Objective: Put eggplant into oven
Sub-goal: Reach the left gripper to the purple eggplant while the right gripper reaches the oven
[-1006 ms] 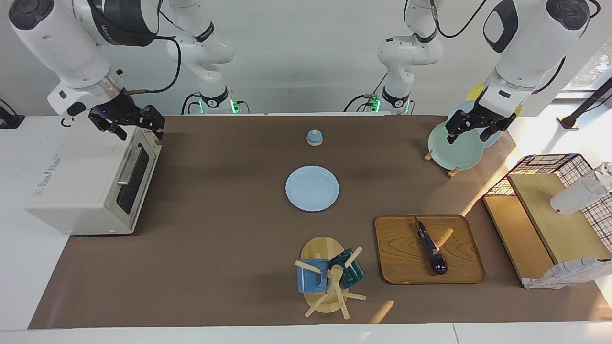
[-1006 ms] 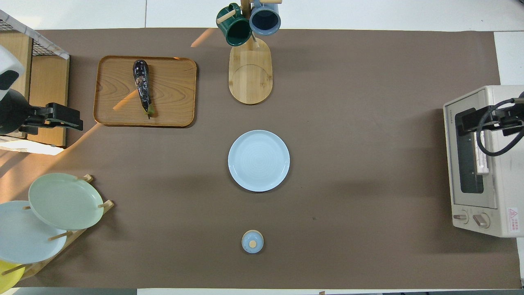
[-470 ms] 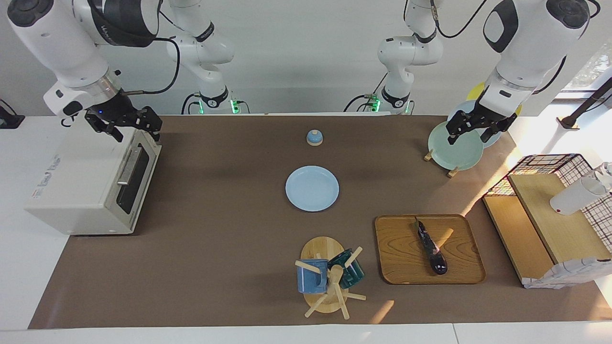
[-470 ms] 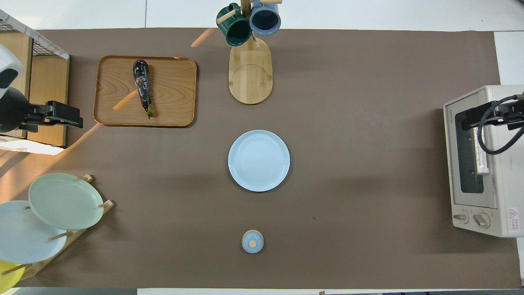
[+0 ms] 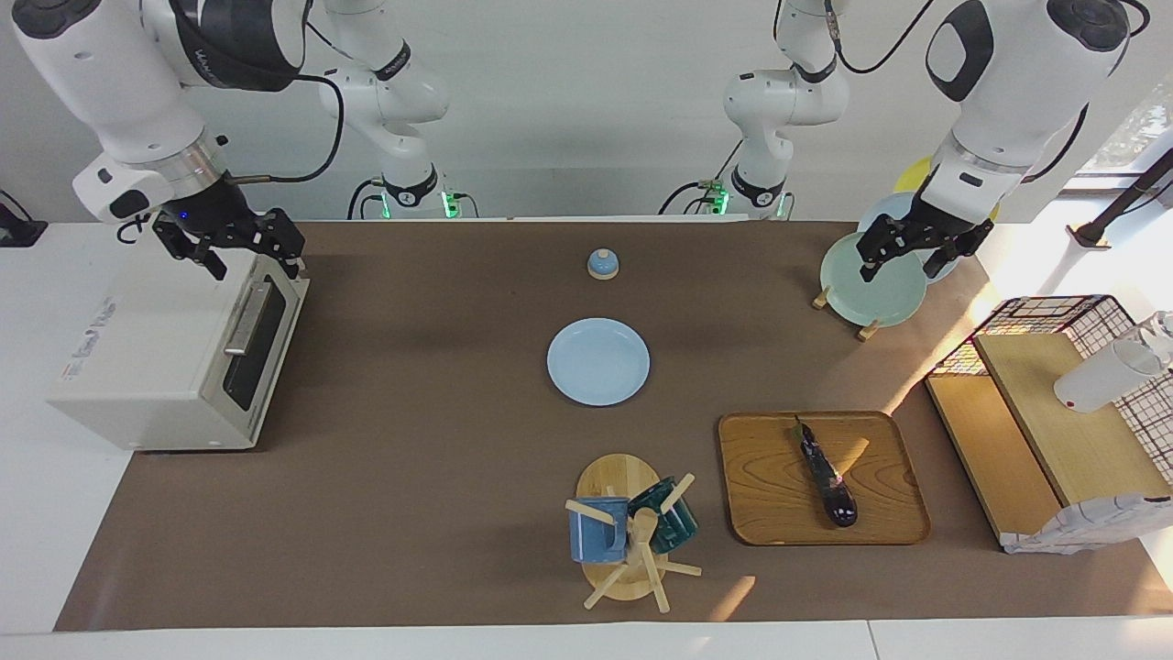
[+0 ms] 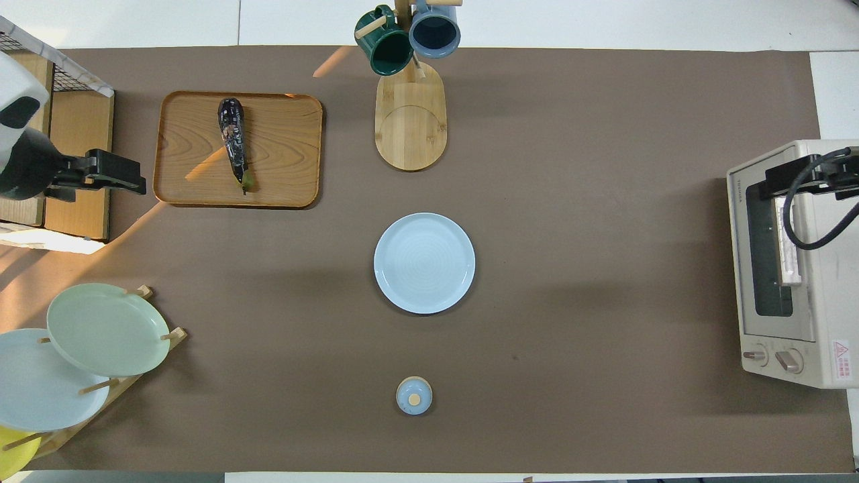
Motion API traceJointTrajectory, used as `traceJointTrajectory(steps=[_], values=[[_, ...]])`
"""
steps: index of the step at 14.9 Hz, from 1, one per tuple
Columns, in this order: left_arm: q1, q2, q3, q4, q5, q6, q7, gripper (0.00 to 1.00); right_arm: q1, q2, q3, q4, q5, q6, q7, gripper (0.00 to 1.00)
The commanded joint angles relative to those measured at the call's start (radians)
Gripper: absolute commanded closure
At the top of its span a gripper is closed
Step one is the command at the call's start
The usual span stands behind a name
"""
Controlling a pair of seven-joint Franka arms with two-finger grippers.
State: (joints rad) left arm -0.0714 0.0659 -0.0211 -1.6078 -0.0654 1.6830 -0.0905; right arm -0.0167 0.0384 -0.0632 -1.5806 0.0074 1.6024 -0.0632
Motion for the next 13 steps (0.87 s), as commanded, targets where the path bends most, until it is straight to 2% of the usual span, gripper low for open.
traceJointTrajectory(steps=[1, 2, 3, 4, 5, 6, 7, 10, 13], values=[[0.002, 0.159, 0.001, 0.13, -0.028, 0.003, -0.002, 0.0, 0.001, -0.026, 0.005, -0.044, -0.018, 0.016, -0.032, 0.0], [0.002, 0.195, 0.001, 0.15, -0.028, 0.01, -0.002, 0.0, 0.0, -0.026, 0.003, -0.047, -0.018, 0.022, -0.058, 0.0], [0.001, 0.228, 0.001, 0.172, -0.027, 0.017, -0.002, 0.0, 0.0, -0.028, 0.003, -0.055, -0.018, 0.03, -0.069, 0.24], [0.002, 0.268, 0.001, 0.199, -0.027, 0.033, -0.002, 0.0, 0.0, -0.034, 0.003, -0.074, -0.018, 0.03, -0.07, 0.57], [0.002, 0.293, 0.001, 0.206, -0.027, 0.056, -0.002, 0.0, -0.003, -0.047, 0.003, -0.094, -0.018, 0.036, -0.072, 0.85], [0.001, 0.308, 0.001, 0.204, -0.027, 0.088, -0.002, 0.0, -0.011, -0.055, 0.003, -0.12, -0.018, 0.051, -0.076, 0.96], [-0.002, 0.333, 0.001, 0.204, -0.027, 0.113, -0.002, 0.0, -0.014, -0.07, 0.002, -0.151, -0.017, 0.072, -0.105, 0.99], [-0.002, 0.408, 0.001, 0.206, -0.024, 0.188, -0.002, 0.0, -0.042, -0.106, 0.0, -0.268, -0.015, 0.235, -0.334, 1.0], [-0.017, 0.509, 0.001, 0.215, -0.028, 0.312, -0.002, 0.0, -0.052, -0.112, -0.004, -0.279, -0.015, 0.246, -0.377, 1.0]])
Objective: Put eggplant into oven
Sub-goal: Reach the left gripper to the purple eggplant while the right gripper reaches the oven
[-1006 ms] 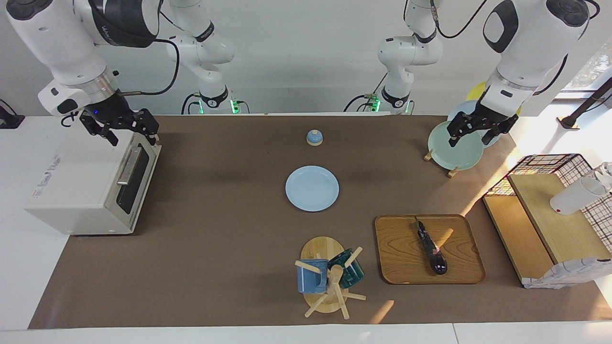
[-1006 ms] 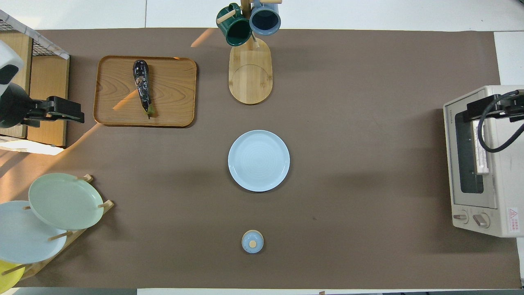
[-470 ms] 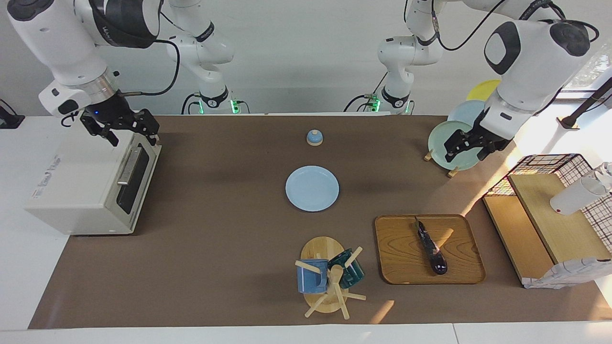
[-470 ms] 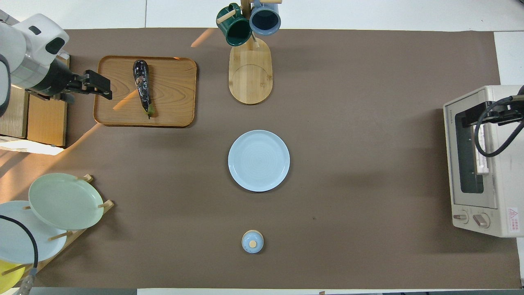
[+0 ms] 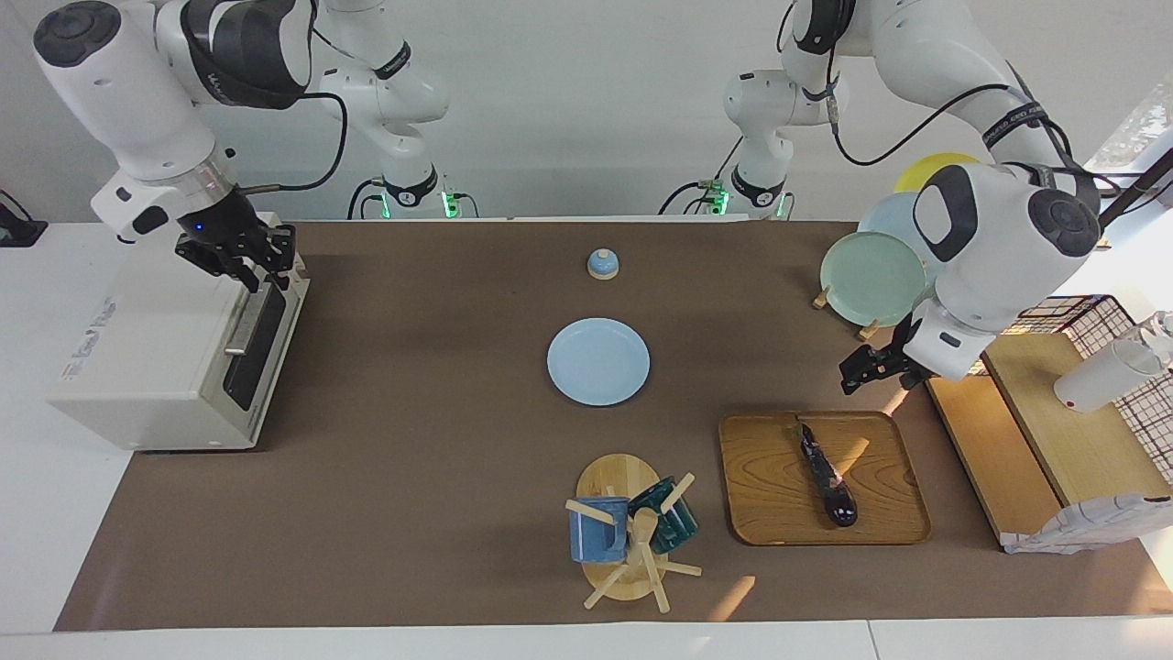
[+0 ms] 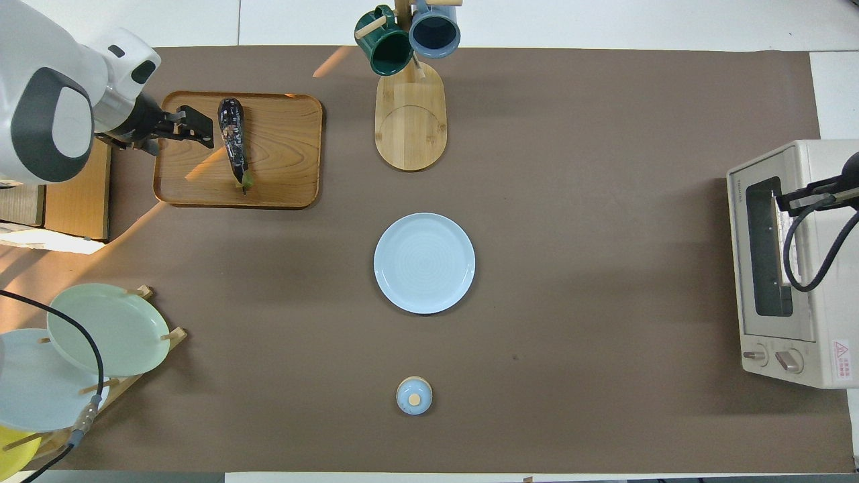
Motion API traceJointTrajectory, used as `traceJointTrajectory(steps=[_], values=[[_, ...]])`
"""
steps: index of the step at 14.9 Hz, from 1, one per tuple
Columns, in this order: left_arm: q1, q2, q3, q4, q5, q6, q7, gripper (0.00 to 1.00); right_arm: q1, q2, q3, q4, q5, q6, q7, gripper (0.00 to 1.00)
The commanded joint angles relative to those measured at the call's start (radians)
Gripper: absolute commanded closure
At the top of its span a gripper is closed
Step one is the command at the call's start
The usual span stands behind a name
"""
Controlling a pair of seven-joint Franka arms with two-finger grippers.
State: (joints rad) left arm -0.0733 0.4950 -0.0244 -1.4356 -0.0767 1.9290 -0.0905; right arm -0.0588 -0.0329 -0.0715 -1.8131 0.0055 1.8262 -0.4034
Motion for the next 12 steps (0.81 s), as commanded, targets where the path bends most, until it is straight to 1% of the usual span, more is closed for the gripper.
traceJointTrajectory(steps=[1, 3, 5, 6, 9, 11, 12], values=[[-0.016, 0.1, 0.003, 0.041, -0.018, 0.099, -0.002, 0.0, -0.01, -0.041, 0.001, -0.054, -0.015, 0.022, -0.013, 1.0], [-0.01, 0.114, 0.003, 0.031, -0.015, 0.167, 0.0, 0.0, -0.015, -0.024, 0.001, -0.072, -0.045, 0.028, 0.152, 1.0], [-0.014, 0.108, 0.003, -0.026, -0.012, 0.218, 0.0, 0.0, -0.018, 0.008, 0.002, -0.1, -0.114, 0.053, 0.329, 1.0], [-0.019, 0.108, 0.003, -0.035, -0.014, 0.238, 0.0, 0.0, -0.016, 0.03, 0.001, -0.101, -0.128, 0.054, 0.359, 1.0], [-0.029, 0.102, 0.004, -0.072, -0.008, 0.261, 0.0, 0.0, -0.018, 0.051, 0.001, -0.106, -0.191, 0.059, 0.409, 1.0], [-0.039, 0.082, 0.006, -0.138, -0.006, 0.321, 0.002, 0.01, -0.016, 0.059, 0.001, -0.124, -0.211, 0.079, 0.431, 1.0], [-0.042, 0.079, 0.006, -0.149, -0.005, 0.329, 0.002, 0.03, -0.016, 0.064, 0.004, -0.124, -0.261, 0.079, 0.428, 1.0]])
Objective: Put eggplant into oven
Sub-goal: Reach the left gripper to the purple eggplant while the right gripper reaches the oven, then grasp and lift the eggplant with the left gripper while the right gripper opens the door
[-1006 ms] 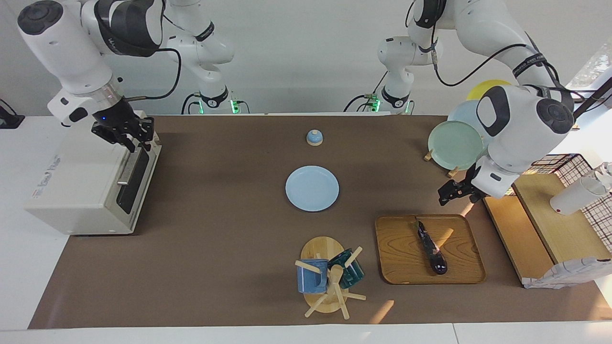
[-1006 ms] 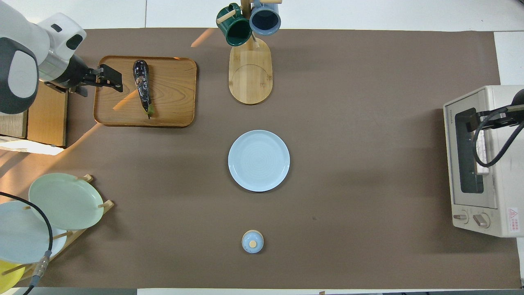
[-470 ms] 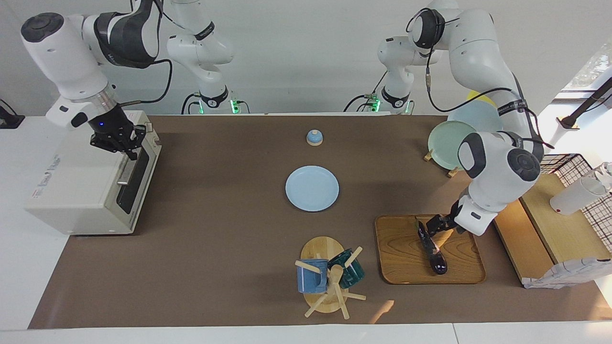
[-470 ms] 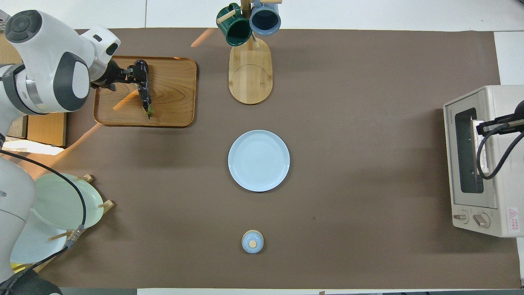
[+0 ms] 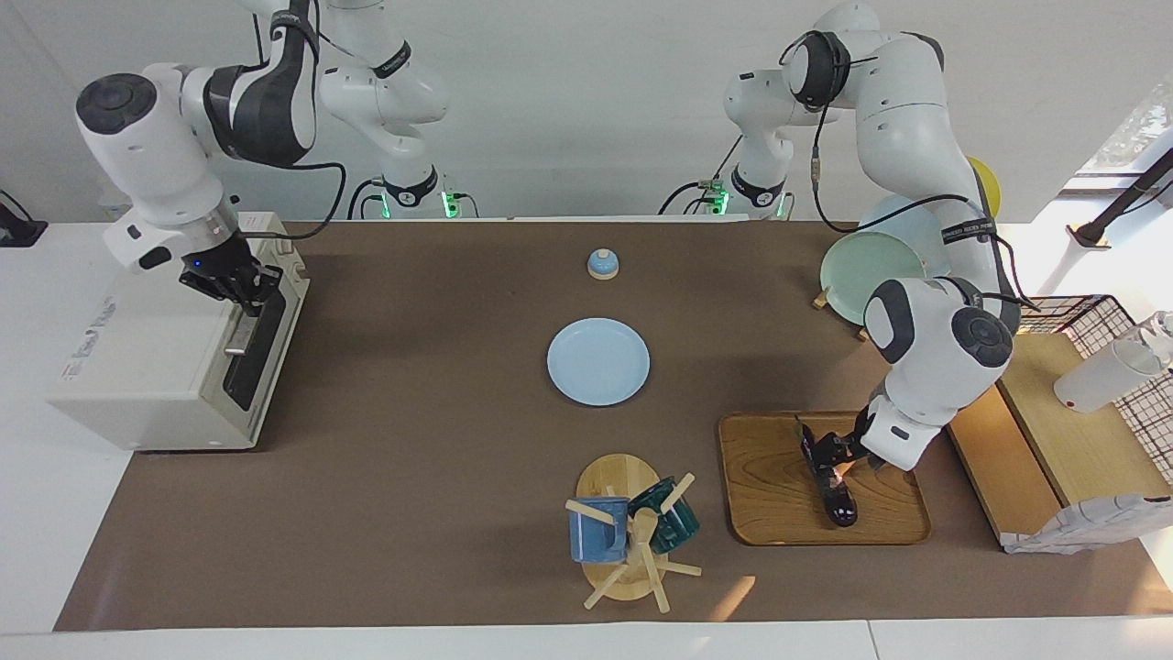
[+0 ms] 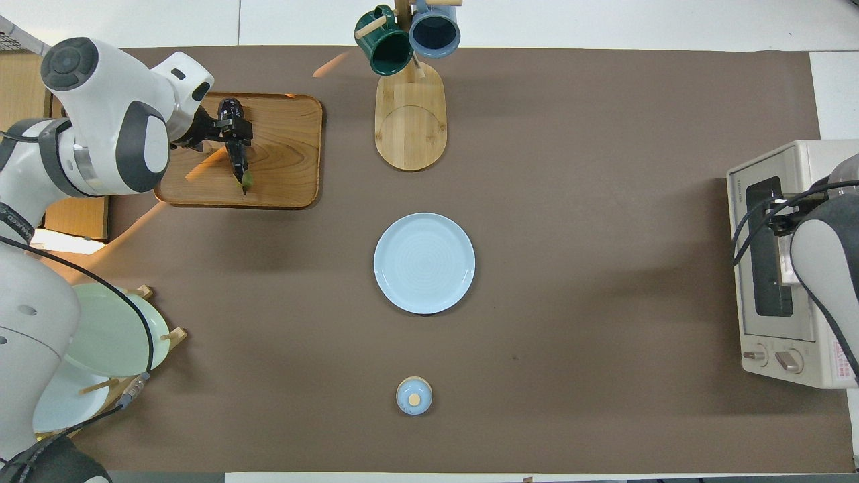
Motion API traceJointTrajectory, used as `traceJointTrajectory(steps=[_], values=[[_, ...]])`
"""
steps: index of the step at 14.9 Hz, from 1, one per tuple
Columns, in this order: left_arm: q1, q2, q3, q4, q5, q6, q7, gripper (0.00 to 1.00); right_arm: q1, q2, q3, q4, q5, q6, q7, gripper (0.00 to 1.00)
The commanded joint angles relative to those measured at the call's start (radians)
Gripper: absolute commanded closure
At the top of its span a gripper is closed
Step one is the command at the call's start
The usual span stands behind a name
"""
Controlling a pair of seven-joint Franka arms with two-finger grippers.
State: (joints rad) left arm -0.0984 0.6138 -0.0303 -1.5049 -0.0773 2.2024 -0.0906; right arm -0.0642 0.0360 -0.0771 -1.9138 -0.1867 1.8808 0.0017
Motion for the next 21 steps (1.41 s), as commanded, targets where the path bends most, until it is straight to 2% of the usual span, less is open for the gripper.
traceJointTrajectory(steps=[1, 4, 8, 9, 10, 13, 14, 15, 16, 19, 21], values=[[-0.018, -0.04, 0.012, -0.077, -0.002, 0.05, 0.002, 0.05, -0.011, -0.004, 0.01, -0.025, -0.086, 0.024, 0.023, 1.0], [-0.023, -0.04, 0.012, -0.071, -0.002, 0.042, 0.002, 0.13, -0.012, -0.008, 0.011, -0.05, -0.085, 0.044, 0.02, 1.0], [-0.04, -0.04, 0.013, -0.057, 0.016, 0.04, -0.001, 0.28, 0.004, -0.012, 0.013, -0.146, -0.031, 0.161, 0.029, 1.0], [-0.041, -0.039, 0.013, -0.061, 0.03, 0.043, -0.001, 0.38, 0.006, -0.007, 0.014, -0.162, -0.014, 0.188, 0.029, 1.0], [-0.04, -0.04, 0.013, -0.067, 0.031, 0.043, -0.001, 0.54, 0.02, 0.002, 0.014, -0.178, -0.004, 0.22, 0.029, 1.0], [-0.04, -0.04, 0.013, -0.071, 0.031, 0.051, 0.0, 0.69, 0.023, 0.008, 0.016, -0.246, 0.026, 0.316, 0.027, 1.0], [-0.038, -0.04, 0.013, -0.071, 0.031, 0.051, 0.0, 0.78, 0.026, 0.01, 0.017, -0.257, 0.045, 0.331, 0.026, 1.0], [-0.038, -0.04, 0.013, -0.071, 0.033, 0.051, 0.0, 0.92, 0.053, 0.012, 0.016, -0.263, 0.065, 0.34, 0.027, 1.0], [-0.035, -0.04, 0.013, -0.063, 0.031, 0.043, 0.0, 1.0, 0.073, 0.019, 0.016, -0.271, 0.081, 0.362, 0.029, 1.0], [-0.034, -0.061, 0.013, -0.032, 0.024, -0.015, -0.001, 1.0, 0.096, 0.082, 0.016, -0.277, 0.101, 0.432, 0.047, 1.0], [-0.026, -0.126, 0.012, -0.018, 0.019, -0.11, -0.009, 1.0, 0.096, 0.129, 0.016, -0.278, 0.128, 0.451, 0.049, 1.0]])
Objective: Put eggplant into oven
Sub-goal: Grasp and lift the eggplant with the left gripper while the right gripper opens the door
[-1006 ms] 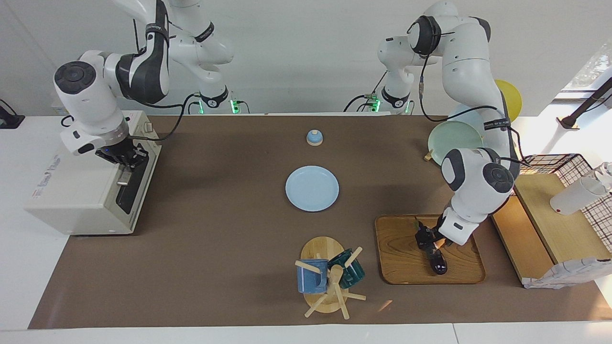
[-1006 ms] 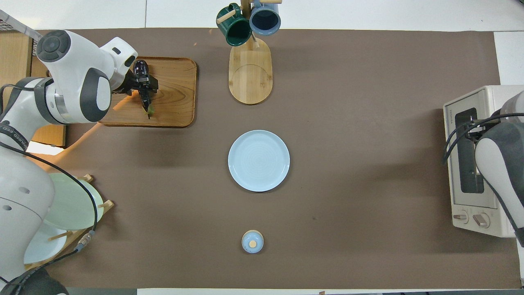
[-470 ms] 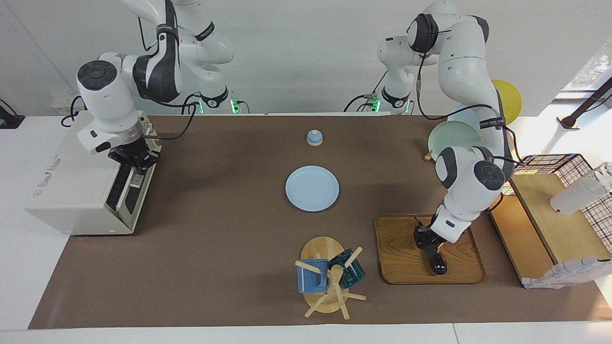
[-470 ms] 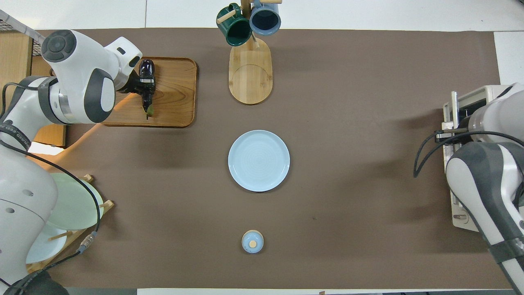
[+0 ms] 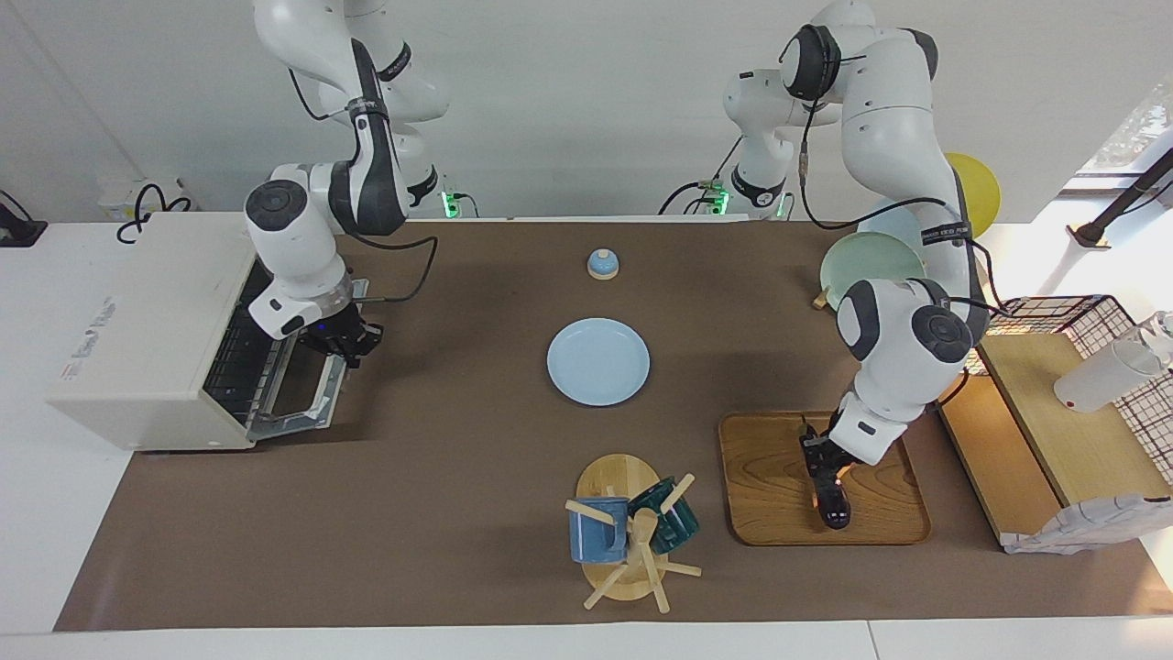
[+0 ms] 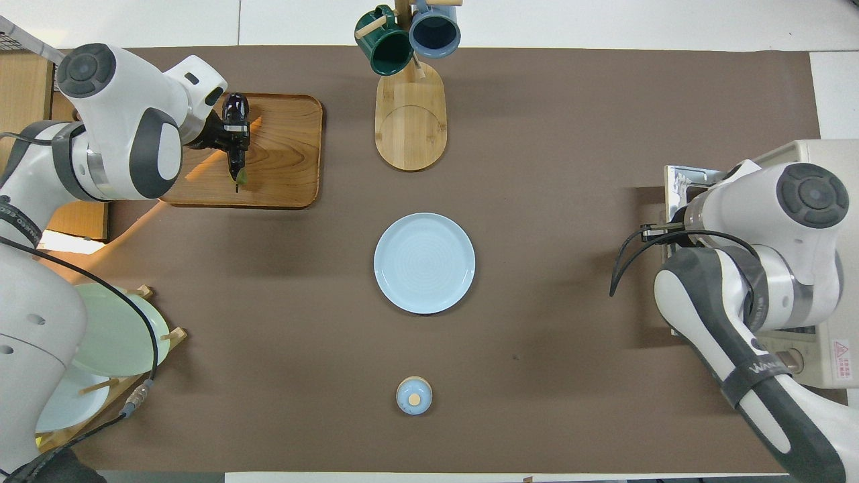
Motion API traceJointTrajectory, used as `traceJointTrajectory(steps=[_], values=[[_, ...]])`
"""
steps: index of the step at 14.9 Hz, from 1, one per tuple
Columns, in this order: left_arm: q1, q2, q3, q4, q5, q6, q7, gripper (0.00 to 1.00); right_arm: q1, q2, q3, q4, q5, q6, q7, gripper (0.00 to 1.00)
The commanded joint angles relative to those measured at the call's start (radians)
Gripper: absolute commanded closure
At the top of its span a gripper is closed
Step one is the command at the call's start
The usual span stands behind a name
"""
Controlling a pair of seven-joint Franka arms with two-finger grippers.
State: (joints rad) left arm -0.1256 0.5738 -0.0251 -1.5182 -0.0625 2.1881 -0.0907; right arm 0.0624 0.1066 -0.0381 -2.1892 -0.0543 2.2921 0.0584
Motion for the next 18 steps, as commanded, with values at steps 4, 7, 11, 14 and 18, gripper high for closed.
traceJointTrajectory(steps=[4, 7, 11, 14, 18], values=[[-0.025, -0.218, -0.001, -0.019, 0.004, -0.278, -0.104, 1.0, -0.029, 0.064, -0.022, -0.001, 0.021, 0.032, -0.009, 1.0], [-0.1, -0.278, -0.001, -0.027, 0.004, -0.343, -0.214, 1.0, -0.026, 0.062, -0.019, 0.005, 0.062, 0.015, -0.006, 1.0], [-0.251, -0.31, -0.001, -0.069, 0.004, -0.312, -0.386, 1.0, -0.027, 0.033, 0.032, 0.022, 0.137, -0.043, -0.006, 1.0], [-0.336, -0.339, -0.001, -0.187, -0.008, -0.169, -0.45, 1.0, -0.026, 0.018, 0.052, 0.069, 0.137, -0.103, -0.006, 1.0], [-0.417, -0.325, -0.001, -0.293, -0.01, -0.028, -0.512, 1.0, -0.027, 0.005, 0.053, 0.077, 0.137, -0.097, -0.017, 0.55]])
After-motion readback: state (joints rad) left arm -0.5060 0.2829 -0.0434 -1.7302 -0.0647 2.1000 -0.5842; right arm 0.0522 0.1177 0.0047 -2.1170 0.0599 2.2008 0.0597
